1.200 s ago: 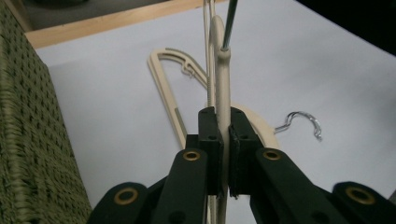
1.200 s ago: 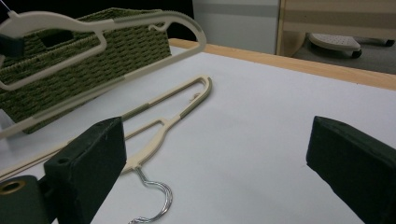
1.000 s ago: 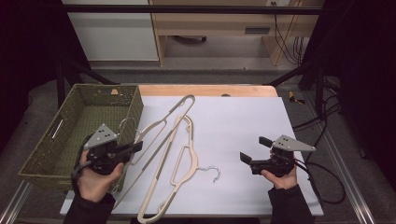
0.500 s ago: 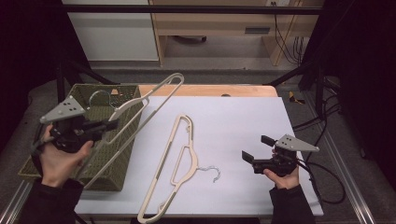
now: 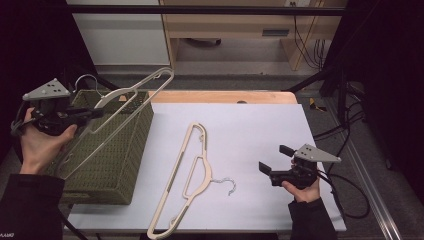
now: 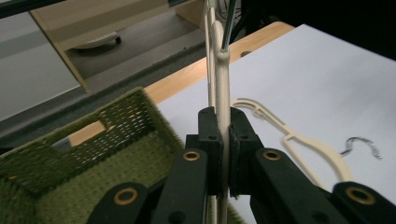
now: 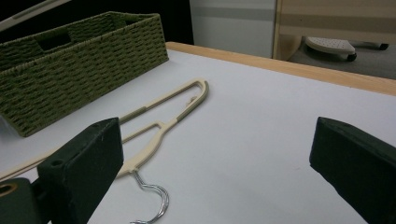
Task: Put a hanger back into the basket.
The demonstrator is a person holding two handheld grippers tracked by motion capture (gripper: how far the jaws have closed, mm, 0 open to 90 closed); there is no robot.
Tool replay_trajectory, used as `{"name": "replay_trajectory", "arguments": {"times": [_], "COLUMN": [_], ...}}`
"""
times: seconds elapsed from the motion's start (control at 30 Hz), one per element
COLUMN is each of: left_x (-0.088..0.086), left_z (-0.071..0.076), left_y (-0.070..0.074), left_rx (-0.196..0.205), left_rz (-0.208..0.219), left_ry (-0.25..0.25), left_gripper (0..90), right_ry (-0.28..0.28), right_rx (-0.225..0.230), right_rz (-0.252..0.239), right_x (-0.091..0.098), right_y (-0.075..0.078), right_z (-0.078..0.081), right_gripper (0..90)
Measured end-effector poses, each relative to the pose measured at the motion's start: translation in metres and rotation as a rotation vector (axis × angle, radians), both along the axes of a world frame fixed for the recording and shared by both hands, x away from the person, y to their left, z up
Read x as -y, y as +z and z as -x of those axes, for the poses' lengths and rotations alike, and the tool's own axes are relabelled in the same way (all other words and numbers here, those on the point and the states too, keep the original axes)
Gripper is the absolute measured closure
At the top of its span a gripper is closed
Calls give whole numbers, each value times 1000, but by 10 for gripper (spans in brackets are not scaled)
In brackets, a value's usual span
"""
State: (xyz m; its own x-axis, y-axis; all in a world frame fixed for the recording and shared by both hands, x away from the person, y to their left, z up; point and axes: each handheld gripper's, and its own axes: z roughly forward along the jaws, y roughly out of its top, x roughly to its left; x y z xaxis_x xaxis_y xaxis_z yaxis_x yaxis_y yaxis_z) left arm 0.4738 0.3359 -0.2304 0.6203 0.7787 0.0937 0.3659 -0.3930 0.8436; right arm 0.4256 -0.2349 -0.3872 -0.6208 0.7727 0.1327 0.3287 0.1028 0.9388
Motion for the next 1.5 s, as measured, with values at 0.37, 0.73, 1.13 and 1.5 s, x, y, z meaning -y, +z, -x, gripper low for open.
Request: {"name": "replay_trajectory", "arguments": {"times": [0.37,0.73,1.13,1.5], "left_x": [-34,-63,-69,-55], "left_z": [-21,-34,-34,-28], "left_y": [-22,-50,-86,-129], "left_rx": [1,-47,-87,-82], "left_rz": [-48,-86,-125,-155], "left_ry": [48,80,101,113], "left_gripper": [860,860,861,860], "right_ry": [2,4,9,10], "right_rx": [-2,-2,-9,-7], "right_rz": [4,8,11,10], "right_x": [0,0,-2,-1], "right_y": [0,0,-2,-1], "right_z": [0,0,-1,-1], "right_gripper": [31,29,28,28]}}
